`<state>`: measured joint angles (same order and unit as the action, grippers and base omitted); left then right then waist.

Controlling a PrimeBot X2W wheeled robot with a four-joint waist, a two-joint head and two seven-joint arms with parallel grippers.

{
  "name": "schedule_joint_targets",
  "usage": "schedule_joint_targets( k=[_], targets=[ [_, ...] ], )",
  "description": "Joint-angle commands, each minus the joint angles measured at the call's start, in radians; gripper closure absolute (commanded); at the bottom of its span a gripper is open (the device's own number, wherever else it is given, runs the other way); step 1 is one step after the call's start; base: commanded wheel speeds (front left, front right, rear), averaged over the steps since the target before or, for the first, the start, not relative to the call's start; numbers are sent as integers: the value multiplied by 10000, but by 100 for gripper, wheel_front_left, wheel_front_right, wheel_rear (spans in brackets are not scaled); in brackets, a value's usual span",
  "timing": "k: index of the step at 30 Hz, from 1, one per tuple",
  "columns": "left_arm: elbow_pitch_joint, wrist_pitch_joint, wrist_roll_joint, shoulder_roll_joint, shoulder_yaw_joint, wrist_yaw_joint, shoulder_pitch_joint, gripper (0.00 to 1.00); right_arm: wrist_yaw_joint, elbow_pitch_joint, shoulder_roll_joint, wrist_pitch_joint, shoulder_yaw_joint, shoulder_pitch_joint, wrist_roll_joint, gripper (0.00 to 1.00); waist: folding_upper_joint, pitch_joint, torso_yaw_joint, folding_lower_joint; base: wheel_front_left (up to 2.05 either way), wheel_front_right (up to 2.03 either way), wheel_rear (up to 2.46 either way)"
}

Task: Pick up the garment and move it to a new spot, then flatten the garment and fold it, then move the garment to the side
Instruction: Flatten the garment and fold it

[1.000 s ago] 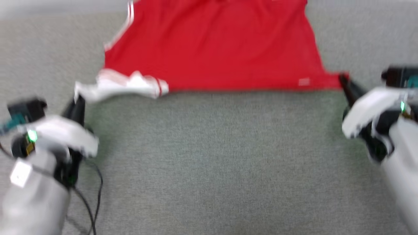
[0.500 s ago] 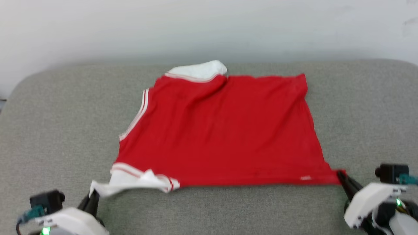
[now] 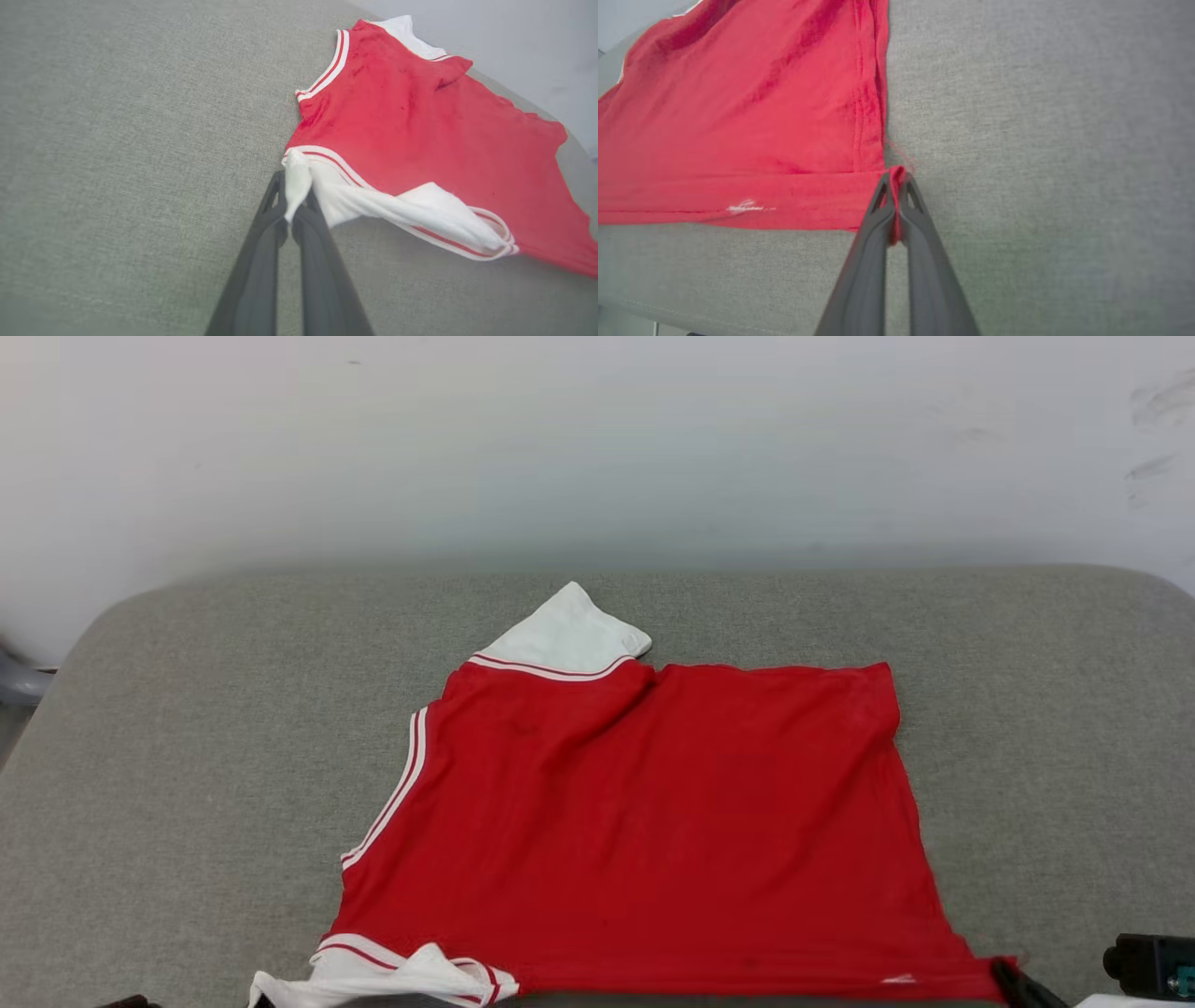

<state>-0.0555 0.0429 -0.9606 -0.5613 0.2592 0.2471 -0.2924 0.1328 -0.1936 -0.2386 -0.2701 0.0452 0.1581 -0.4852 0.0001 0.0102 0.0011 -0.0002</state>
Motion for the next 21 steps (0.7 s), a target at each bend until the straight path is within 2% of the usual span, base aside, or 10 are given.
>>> schedule_joint_targets(
  k=[1, 6, 10, 15, 21],
  targets=[
    [-182, 66, 138, -156, -76, 119, 38, 100, -35, 531, 151, -167, 307, 122, 312, 100, -1, -39, 7, 2, 0, 0, 0],
    [-527, -27, 430, -116, 140, 7, 996, 100, -32, 1732, 746, -749, 738, -238, 968, 100, -1, -266, 60, 2, 0, 0, 0],
    [-138, 17, 610, 95, 305, -243, 2075, 100, -32, 2014, 893, -1100, 701, -928, 1383, 100, -1, -635, 78, 2, 0, 0, 0],
    [870, 342, 733, 521, 402, -606, 3482, 100, -29, 1509, 708, -1252, 430, -2102, 1642, 100, -1, -1165, 71, 2, 0, 0, 0],
    [2452, 862, 866, 1039, 582, -1178, 4798, 100, -30, 188, 520, -974, 130, -3392, 1609, 100, -1, -1730, 95, 2, 0, 0, 0]
  ],
)
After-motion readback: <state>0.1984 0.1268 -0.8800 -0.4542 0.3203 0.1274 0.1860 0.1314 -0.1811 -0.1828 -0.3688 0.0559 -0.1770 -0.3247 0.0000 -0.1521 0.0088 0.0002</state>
